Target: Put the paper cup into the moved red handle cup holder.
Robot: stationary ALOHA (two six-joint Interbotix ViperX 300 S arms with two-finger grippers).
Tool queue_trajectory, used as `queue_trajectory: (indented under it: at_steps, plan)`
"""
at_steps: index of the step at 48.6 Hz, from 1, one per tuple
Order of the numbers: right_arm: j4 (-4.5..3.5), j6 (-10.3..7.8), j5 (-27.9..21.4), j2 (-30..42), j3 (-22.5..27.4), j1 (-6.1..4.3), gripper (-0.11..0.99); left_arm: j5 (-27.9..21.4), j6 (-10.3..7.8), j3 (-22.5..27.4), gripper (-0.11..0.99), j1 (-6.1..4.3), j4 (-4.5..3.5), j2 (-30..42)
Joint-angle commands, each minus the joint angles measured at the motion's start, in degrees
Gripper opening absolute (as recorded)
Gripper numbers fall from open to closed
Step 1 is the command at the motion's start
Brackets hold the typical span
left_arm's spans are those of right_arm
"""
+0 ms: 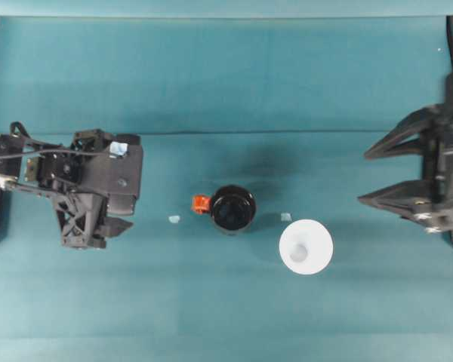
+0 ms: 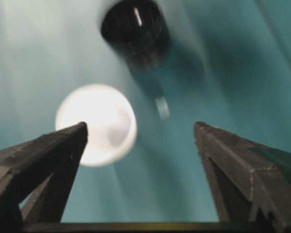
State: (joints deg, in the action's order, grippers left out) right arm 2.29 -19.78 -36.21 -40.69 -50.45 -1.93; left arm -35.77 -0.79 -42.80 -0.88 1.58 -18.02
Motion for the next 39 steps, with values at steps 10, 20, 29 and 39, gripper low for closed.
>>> queue_trajectory:
  at_steps: [10, 20, 29, 39]
  plan:
    - [-0.35, -0.53, -5.9, 16.8, 9.1, 3.25, 0.92, 0.1, 0.18, 0.5, 0.94, 0.26, 0.26, -0.8]
    - [-0.35, -0.79, -5.4, 24.9, 11.4, 5.63, 0.92, 0.2, 0.26, 0.4, 0.94, 0.26, 0.26, -0.7]
    - [-0.35, -1.05, -3.5, 29.2, 11.0, 5.71, 0.92, 0.3, 0.35, 0.4, 0.94, 0.26, 0.26, -0.6]
    - [-0.26, -1.05, 0.3, 32.7, 10.8, 5.71, 0.92, 0.4, 0.44, 0.5, 0.94, 0.35, 0.26, -0.4]
